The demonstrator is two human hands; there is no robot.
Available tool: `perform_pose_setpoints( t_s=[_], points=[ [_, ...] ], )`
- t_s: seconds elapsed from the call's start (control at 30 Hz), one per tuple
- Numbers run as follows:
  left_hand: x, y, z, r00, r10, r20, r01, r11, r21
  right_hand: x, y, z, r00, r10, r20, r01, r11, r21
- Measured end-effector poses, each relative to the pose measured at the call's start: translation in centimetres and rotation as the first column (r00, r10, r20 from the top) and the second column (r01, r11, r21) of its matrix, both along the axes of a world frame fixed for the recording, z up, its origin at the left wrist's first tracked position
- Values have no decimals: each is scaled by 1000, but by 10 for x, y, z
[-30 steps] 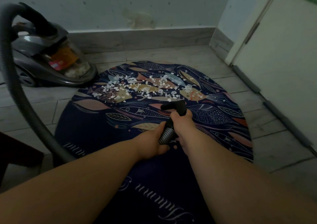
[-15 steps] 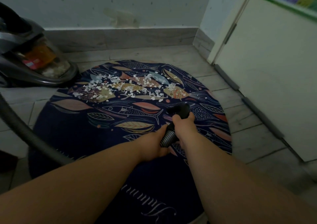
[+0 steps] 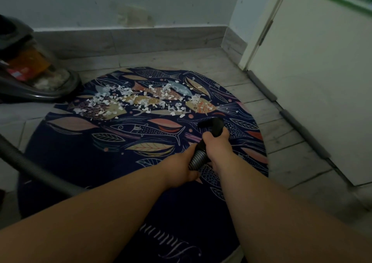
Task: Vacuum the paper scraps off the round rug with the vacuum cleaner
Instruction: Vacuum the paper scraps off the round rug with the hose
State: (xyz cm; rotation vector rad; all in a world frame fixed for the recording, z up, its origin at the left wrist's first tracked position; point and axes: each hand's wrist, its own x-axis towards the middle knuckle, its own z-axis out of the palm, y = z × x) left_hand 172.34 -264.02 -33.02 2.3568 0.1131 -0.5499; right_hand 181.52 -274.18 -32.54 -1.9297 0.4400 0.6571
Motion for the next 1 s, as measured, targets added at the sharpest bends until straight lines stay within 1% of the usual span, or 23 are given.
perform_pose_setpoints(
  t_s=[0.13, 0.27, 0.43, 0.63, 0.8, 1.0],
  points=[
    [10, 4, 3, 1000, 13, 11, -13, 1000, 25, 8, 5, 3, 1000, -15, 3, 15, 998, 61],
    [15, 7, 8, 998, 34, -43, -32, 998, 54, 12, 10, 3, 1000, -14, -14, 16, 993, 115],
    [16, 8, 14, 995, 73, -66, -67, 993, 95, 13, 19, 0, 1000, 4, -15, -2, 988, 156],
    [14, 21, 17, 978, 183, -98, -172, 979, 111, 21, 40, -2, 996, 93, -13, -90, 981, 170],
    [5, 37, 22, 975, 208, -78, -194, 968, 159, 19, 59, -4, 985, 171, -4, -167, 965, 203],
    [8, 37, 19, 975, 202, -89, -185, 967, 176, 18, 61, -1, 984, 180, 13, -179, 971, 161]
  ],
)
